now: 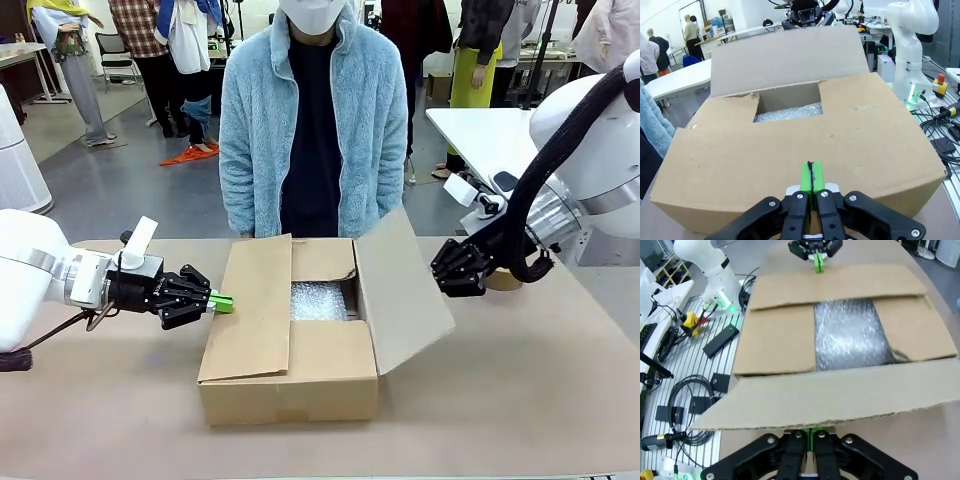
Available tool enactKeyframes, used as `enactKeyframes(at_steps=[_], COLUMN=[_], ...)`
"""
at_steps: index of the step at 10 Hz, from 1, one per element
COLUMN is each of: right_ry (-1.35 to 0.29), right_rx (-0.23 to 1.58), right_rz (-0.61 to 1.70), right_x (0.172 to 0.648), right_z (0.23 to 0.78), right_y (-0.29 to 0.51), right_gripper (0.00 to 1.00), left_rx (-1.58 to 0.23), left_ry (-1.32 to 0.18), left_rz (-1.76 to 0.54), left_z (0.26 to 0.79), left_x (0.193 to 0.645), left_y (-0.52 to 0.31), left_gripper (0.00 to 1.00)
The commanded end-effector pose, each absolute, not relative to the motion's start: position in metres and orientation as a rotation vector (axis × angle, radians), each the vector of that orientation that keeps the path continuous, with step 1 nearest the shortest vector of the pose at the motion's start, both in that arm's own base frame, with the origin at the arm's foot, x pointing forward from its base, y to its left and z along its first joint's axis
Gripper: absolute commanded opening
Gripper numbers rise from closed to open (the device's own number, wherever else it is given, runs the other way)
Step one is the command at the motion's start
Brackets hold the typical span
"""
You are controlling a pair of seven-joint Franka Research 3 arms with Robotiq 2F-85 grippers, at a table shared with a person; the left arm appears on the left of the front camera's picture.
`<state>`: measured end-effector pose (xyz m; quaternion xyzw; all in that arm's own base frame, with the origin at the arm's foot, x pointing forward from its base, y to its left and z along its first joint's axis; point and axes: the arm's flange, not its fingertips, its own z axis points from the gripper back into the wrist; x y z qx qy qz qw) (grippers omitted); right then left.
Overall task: Wrap the clocks to prevent damage.
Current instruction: Push the left (or right) flap of the Package Box to close it.
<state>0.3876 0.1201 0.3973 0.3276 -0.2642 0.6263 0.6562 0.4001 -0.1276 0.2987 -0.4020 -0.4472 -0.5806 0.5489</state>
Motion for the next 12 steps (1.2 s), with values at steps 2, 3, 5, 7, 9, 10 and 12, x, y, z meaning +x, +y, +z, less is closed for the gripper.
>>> enactKeyframes(at_steps=[2, 3, 5, 7, 9, 10, 12], right_ry=[-0.694, -0.718, -0.737, -0.698, -0.643, -0.601, -0.568], right_rx=[0.751, 0.791, 0.876, 0.871, 0.866, 0.885, 0.882], right_rz=[1.432, 1.390, 1.317, 1.307, 1.303, 1.303, 1.320], right_x=[0.399, 0.407, 0.425, 0.435, 0.443, 0.444, 0.447], right_z=[0.393, 0.393, 0.379, 0.359, 0.335, 0.318, 0.307], right_y=[0.154, 0.162, 0.172, 0.187, 0.195, 0.198, 0.199], right_gripper=[0.01, 0.01, 0.01, 0.01, 0.01, 0.01, 0.01], left_rx=[-0.940, -0.940, -0.940, -0.940, -0.940, -0.940, -0.940], left_ry=[-1.061, -1.061, -1.061, -1.061, -1.061, -1.061, -1.061], left_rz=[-1.380, -1.380, -1.380, -1.380, -1.380, -1.380, -1.380], left_z=[0.297, 0.297, 0.297, 0.297, 0.297, 0.297, 0.297], left_x=[0.399, 0.399, 0.399, 0.399, 0.399, 0.399, 0.399], left_y=[-0.127, -0.127, -0.127, -0.127, -0.127, -0.127, -0.127], left_gripper=[0.00, 0.00, 0.00, 0.00, 0.00, 0.00, 0.00])
